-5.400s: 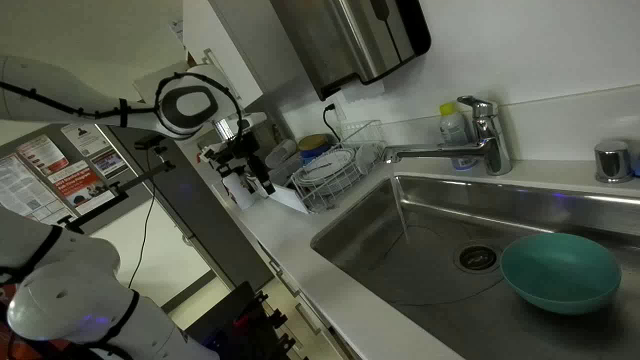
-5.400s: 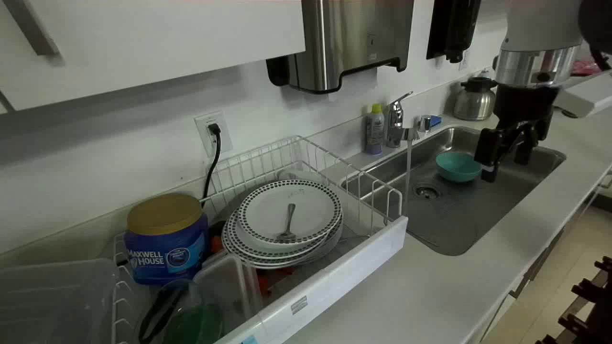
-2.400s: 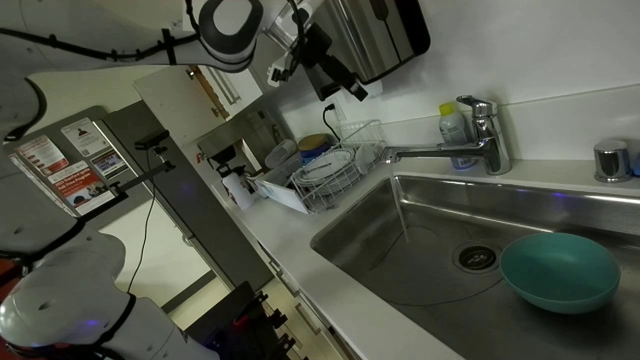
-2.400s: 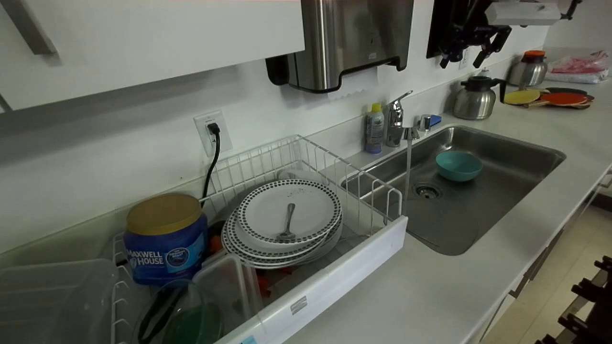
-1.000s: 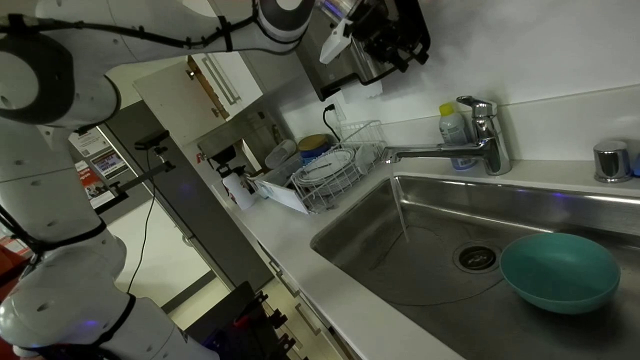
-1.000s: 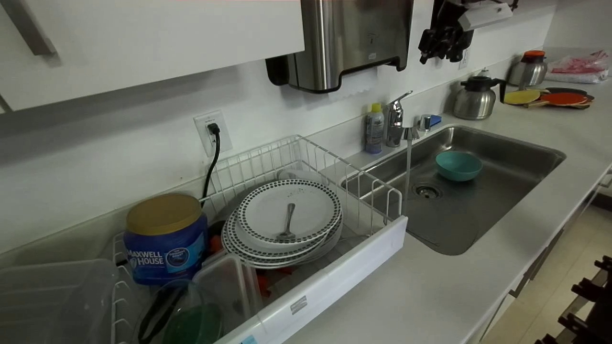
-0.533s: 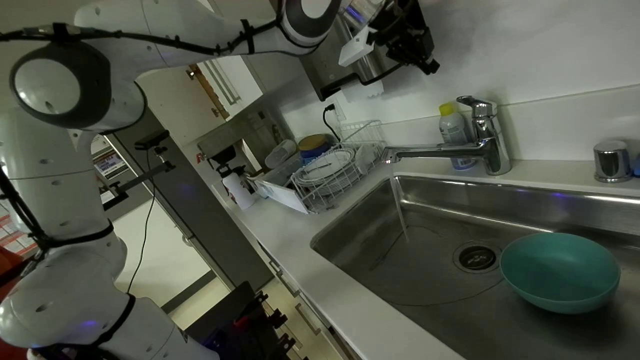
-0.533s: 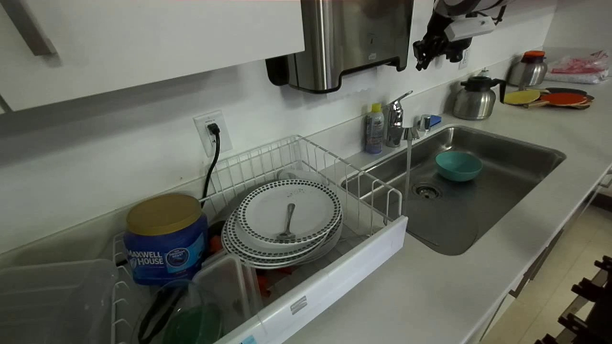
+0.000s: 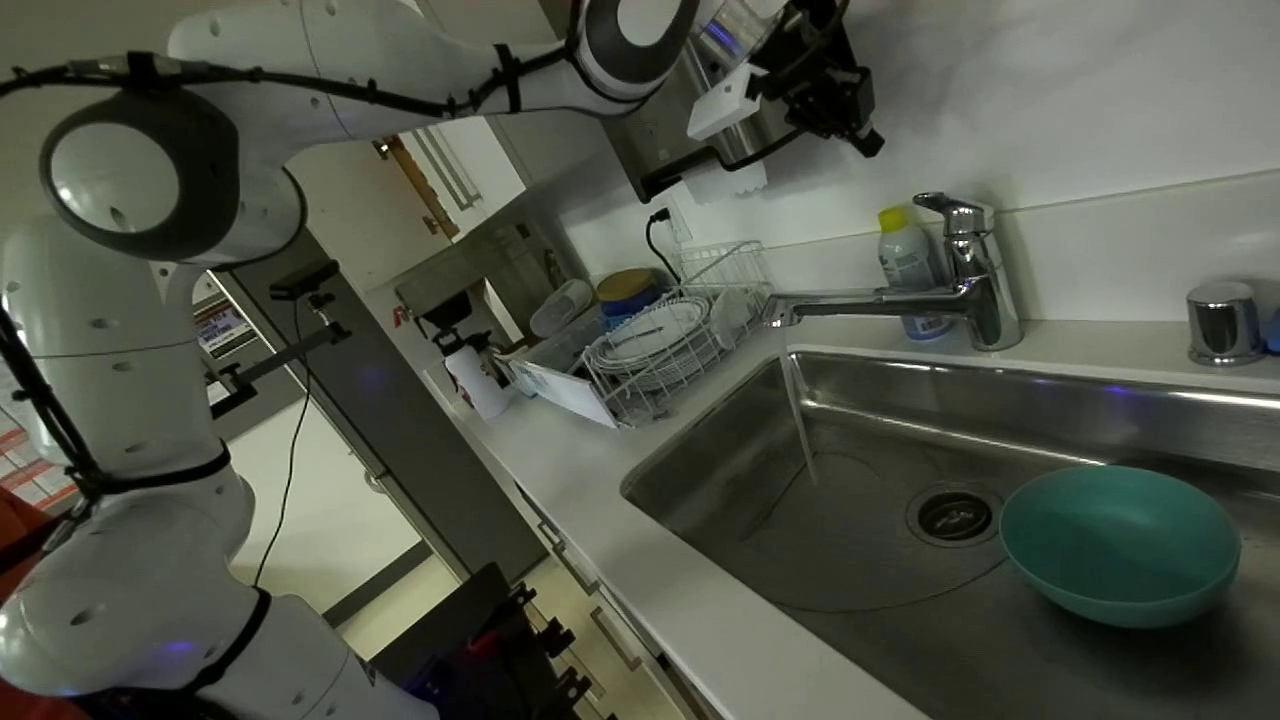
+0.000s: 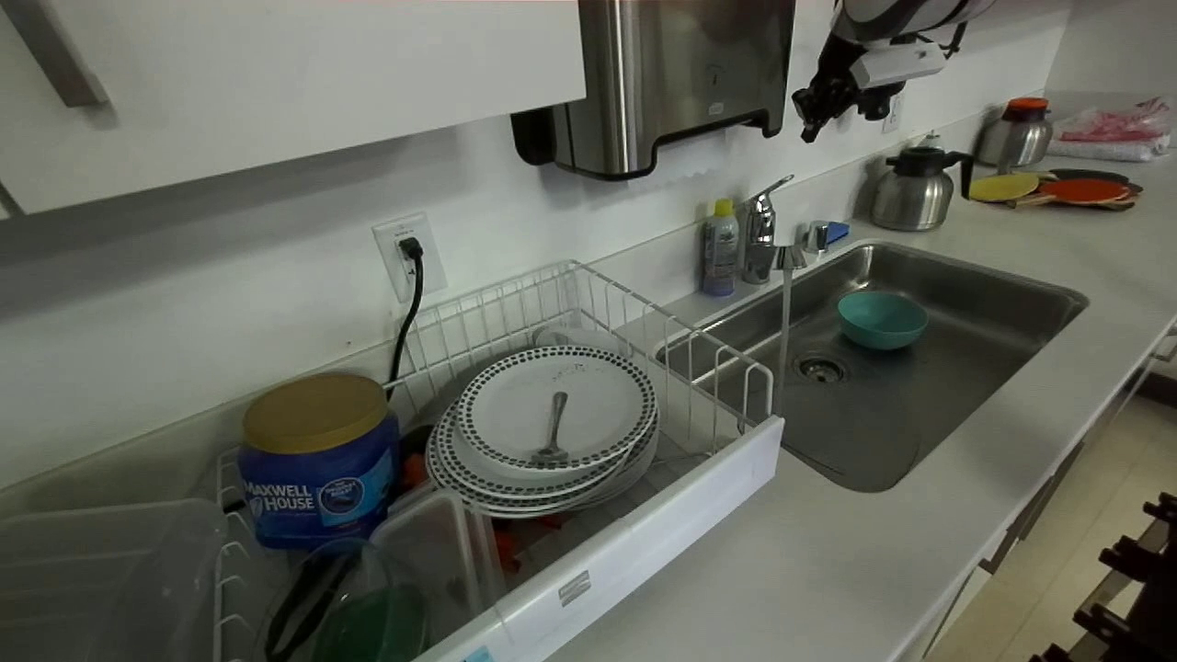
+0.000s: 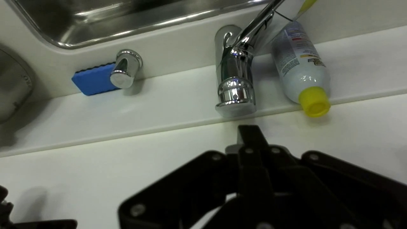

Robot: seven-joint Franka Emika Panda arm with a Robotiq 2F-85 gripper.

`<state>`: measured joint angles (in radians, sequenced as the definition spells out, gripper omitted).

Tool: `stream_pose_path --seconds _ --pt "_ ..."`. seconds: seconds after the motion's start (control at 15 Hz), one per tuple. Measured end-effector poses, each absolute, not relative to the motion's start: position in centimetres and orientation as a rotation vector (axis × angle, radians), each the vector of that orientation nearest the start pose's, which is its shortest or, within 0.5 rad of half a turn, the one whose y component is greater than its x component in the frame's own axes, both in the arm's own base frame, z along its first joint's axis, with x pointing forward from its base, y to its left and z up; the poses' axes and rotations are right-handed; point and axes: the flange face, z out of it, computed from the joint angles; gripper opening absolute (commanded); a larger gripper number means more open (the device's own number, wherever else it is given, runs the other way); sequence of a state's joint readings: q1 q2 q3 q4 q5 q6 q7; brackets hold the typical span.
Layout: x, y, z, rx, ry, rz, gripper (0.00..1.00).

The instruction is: Close the tap, put the bowl to the dish rack, and open the sink plug

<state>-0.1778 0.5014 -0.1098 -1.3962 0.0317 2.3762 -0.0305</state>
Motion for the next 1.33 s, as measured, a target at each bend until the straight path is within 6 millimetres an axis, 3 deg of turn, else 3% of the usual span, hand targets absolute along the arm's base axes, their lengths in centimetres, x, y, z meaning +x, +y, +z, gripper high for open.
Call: stream_pose_path --seconds 0.87,1.33 --pt "75.3 -20.8 42.5 -3.086 0.418 -0.835 0.0" --pt "76.6 -21.3 41.2 -3.082 0.416 -0.831 0.0"
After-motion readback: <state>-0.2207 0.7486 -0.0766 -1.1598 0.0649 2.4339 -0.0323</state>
